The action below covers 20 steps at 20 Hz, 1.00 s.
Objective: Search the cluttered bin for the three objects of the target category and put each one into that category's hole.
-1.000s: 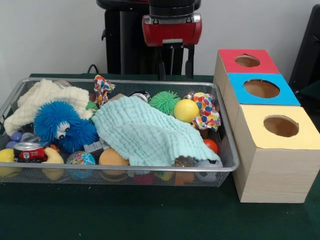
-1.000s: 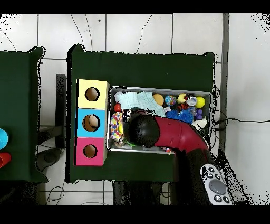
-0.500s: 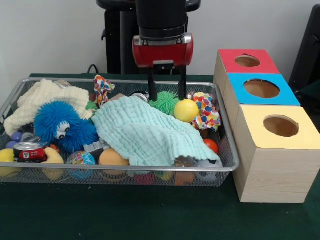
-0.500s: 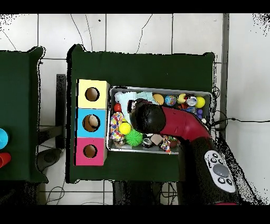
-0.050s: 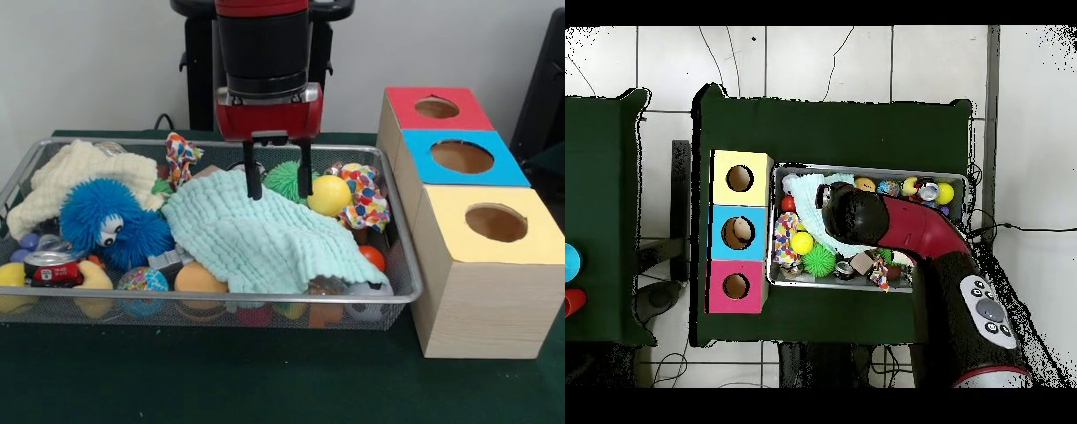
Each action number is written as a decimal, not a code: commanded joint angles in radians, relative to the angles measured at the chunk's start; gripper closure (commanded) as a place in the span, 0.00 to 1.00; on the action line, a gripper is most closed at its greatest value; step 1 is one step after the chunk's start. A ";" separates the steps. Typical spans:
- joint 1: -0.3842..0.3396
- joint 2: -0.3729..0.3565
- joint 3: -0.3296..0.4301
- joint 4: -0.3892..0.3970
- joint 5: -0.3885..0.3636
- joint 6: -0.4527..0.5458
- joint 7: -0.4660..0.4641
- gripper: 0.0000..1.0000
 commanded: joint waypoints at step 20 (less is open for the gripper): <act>-0.012 0.037 0.072 0.009 -0.018 0.003 0.052 0.00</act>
